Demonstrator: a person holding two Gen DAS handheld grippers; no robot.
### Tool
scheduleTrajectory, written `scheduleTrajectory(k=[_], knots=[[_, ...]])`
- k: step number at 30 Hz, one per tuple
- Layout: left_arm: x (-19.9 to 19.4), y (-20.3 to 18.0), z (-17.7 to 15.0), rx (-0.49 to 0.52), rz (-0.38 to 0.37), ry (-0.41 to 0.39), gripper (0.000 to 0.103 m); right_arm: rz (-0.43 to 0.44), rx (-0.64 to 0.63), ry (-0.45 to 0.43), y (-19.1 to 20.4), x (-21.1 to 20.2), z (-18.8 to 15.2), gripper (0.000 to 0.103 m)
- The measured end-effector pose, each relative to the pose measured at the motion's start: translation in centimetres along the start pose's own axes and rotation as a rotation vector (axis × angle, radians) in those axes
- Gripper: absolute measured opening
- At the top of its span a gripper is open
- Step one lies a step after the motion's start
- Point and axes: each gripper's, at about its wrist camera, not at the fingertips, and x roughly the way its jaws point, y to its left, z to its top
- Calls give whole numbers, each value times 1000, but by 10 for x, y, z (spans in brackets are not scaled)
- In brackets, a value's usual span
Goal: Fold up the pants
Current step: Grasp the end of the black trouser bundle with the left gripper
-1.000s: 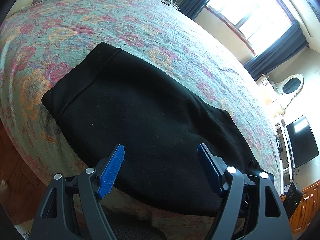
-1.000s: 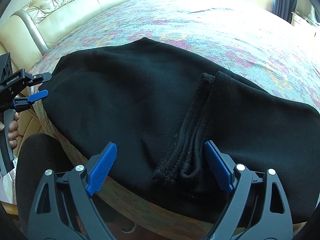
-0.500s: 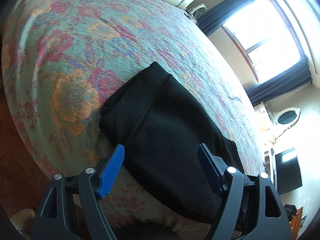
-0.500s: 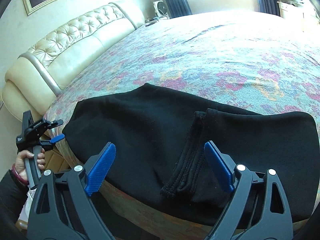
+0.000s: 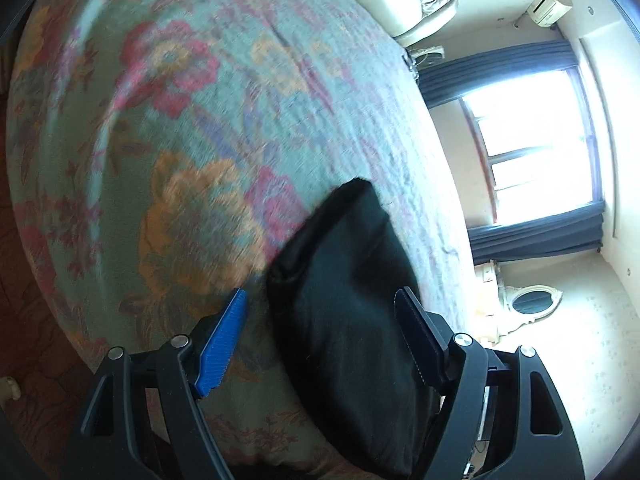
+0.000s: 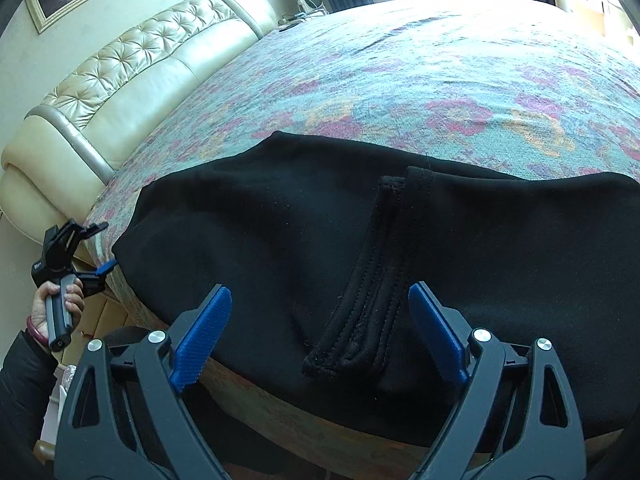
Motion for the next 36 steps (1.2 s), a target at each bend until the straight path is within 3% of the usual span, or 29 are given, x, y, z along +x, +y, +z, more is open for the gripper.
scheduleTrajectory(k=[3, 8, 12, 14, 21, 23, 25, 26, 27, 29, 33, 36], knots=[[11, -17, 32, 103, -89, 127, 74, -5, 3, 10, -1, 0, -3, 90], [49, -34, 69, 305, 12, 340, 74, -2, 9, 26, -1, 4, -3, 90], [77, -35, 65, 396, 92, 486, 75, -9, -4, 42, 3, 8, -4, 90], [83, -39, 61, 428, 77, 524, 82, -9, -2, 46, 3, 9, -3, 90], [95, -50, 54, 481, -15, 564, 83, -3, 14, 51, 2, 13, -1, 91], [101, -55, 54, 518, -10, 560, 82, -1, 14, 52, 1, 13, -1, 91], [104, -60, 45, 568, 16, 555, 62, 1, 17, 52, 1, 13, -1, 91], [106, -59, 42, 577, 39, 564, 39, 3, 20, 51, 1, 13, -1, 91], [106, -53, 44, 584, 61, 570, 33, 5, 21, 51, 0, 13, -1, 91], [105, -54, 42, 607, 66, 558, 31, 7, 22, 50, 0, 14, -2, 91], [105, -62, 38, 612, 90, 539, 16, 15, 25, 46, -1, 13, -1, 91], [99, -81, 31, 673, 108, 501, 14, 32, 42, 40, -4, 10, -1, 91]])
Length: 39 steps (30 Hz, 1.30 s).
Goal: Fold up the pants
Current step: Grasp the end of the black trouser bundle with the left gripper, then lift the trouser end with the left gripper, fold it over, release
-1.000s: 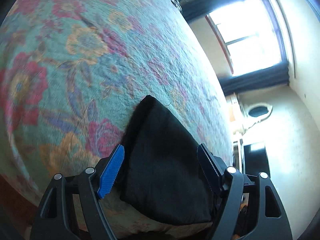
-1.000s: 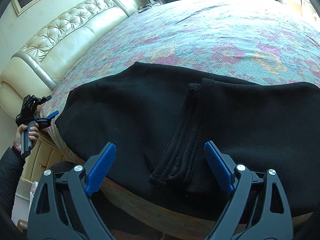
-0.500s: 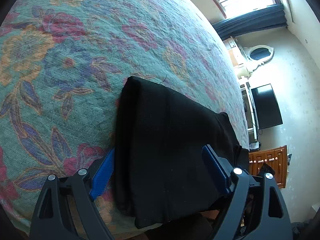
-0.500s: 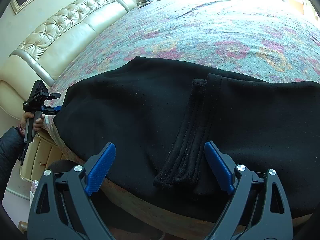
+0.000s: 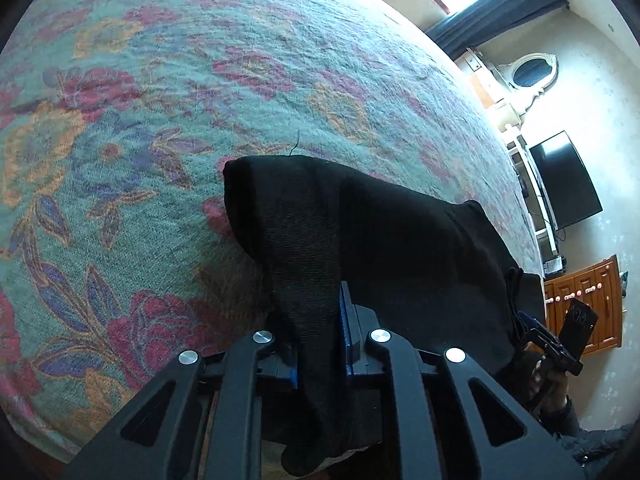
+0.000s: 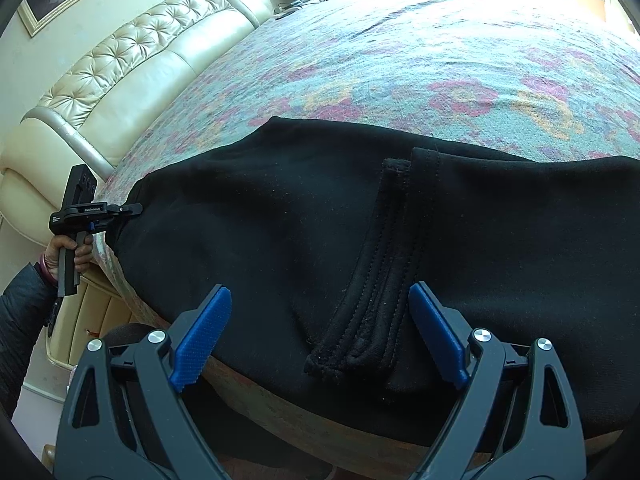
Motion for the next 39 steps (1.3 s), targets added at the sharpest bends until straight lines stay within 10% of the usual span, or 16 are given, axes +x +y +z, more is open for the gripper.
scheduleTrajectory(k=[18, 29, 39], knots=[[-45, -191, 14, 200, -138, -127, 14, 0, 96, -100, -37, -60, -6, 91], [48, -325, -11, 352, -250, -7, 14, 55, 190, -170, -63, -97, -15, 91], [160, -377, -53, 424, -199, 116, 15, 125, 338, -222, -99, -112, -22, 91]])
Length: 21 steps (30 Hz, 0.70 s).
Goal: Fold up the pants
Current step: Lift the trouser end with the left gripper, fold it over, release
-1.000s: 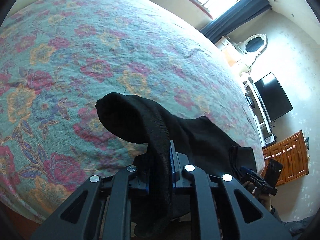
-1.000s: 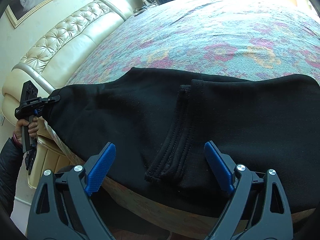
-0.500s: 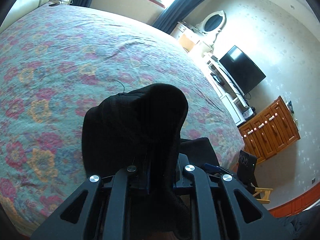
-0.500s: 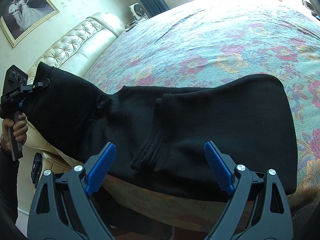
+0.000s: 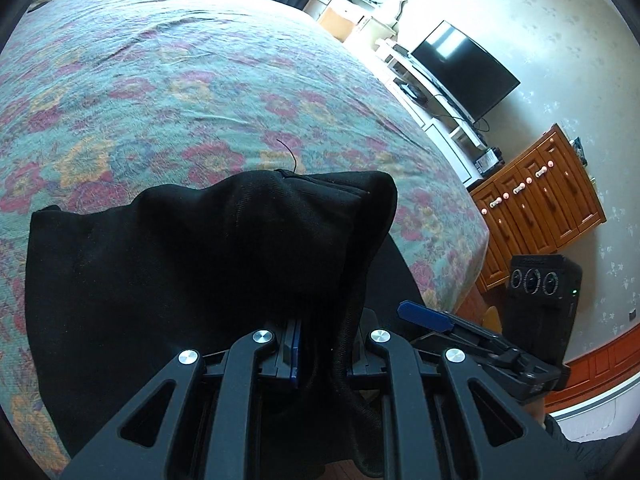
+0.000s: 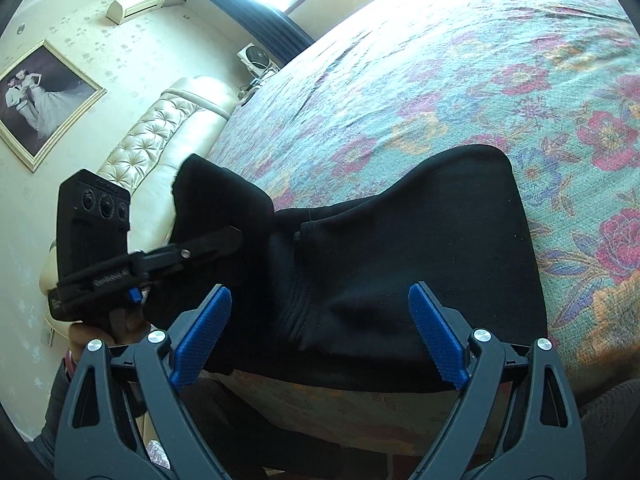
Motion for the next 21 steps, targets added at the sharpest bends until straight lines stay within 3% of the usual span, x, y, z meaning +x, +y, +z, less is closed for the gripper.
scheduleTrajectory(k=[5, 7, 9, 12, 15, 18, 21], knots=[[34, 8, -16, -34, 22, 24, 17, 9, 27, 4, -8, 3, -1, 91], [37, 7, -20, -40, 30, 11, 23, 11, 26, 2, -8, 3, 0, 91], [37, 5, -22, -84, -22, -12, 43, 12, 30, 2, -8, 4, 0, 91], [24, 4, -20, -148, -88, -64, 62, 23, 43, 2, -9, 2, -1, 91], [0, 5, -23, -157, -93, -113, 65, 31, 61, 14, -13, 4, 2, 91], [-33, 12, -30, -131, -28, -175, 72, 17, 63, 28, -16, 7, 6, 91], [-66, 29, -42, -126, 106, -241, 73, -6, 59, 43, -17, 14, 11, 91]])
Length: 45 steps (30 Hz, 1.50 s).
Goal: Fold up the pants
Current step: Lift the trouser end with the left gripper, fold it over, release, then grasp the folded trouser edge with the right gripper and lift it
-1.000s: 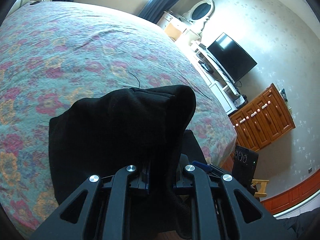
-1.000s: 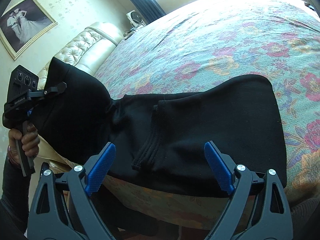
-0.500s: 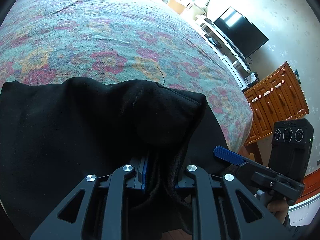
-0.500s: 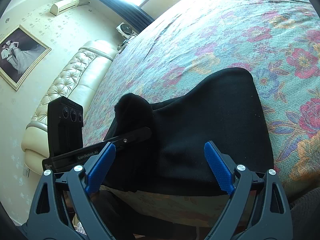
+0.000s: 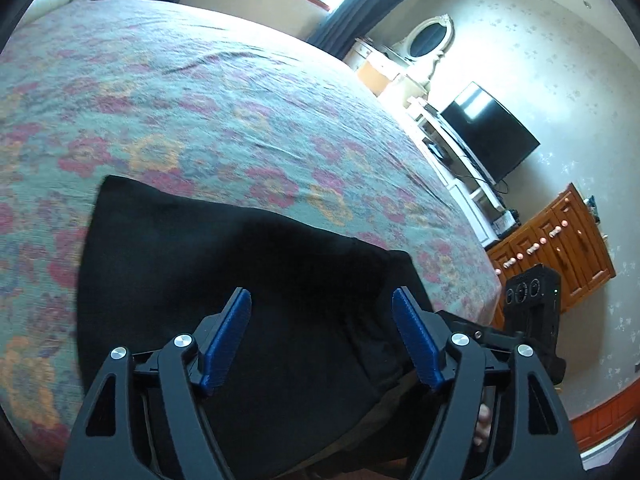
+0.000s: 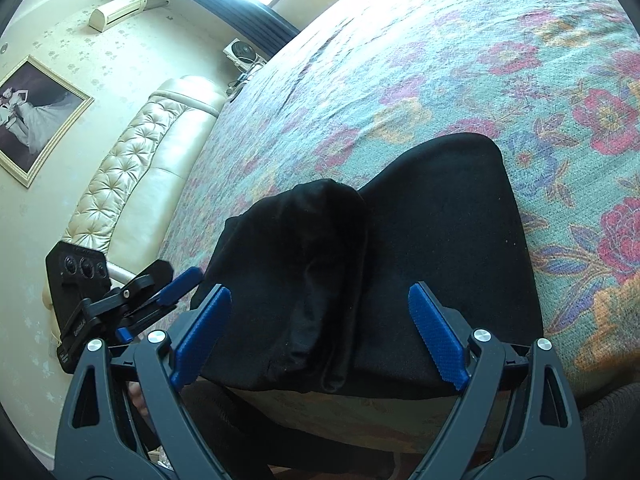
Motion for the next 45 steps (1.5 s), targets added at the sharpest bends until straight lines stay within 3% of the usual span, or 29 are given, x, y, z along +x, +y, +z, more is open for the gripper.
scheduleTrajectory(k=[5, 11, 14, 16, 17, 18, 20, 23, 36, 45], knots=[[-34, 59, -12, -101, 125, -72, 73, -39, -3, 35, 2, 20, 7, 91], [-39, 125, -31, -359, 143, -76, 73, -53, -30, 69, 16, 38, 9, 91], [-38, 134, -32, -387, 144, -79, 73, -39, -37, 126, 19, 53, 5, 91], [-38, 129, -30, -352, 155, -74, 73, -31, -35, 148, 20, 61, 1, 76], [-37, 126, -29, -332, 161, -73, 73, -24, -36, 164, 22, 64, -2, 54], [-36, 123, -28, -315, 165, -71, 73, -23, -31, 184, 21, 69, -4, 41], [-34, 119, -29, -296, 158, -66, 73, -34, -33, 196, 19, 73, -7, 26], [-32, 115, -31, -275, 152, -59, 73, -14, -25, 192, 17, 70, -7, 16], [-25, 106, -35, -240, 146, -32, 73, -28, -131, 98, 30, 19, 19, 12], [-14, 94, -37, -206, 124, -8, 74, -87, -123, 78, 2, -9, 33, 12]])
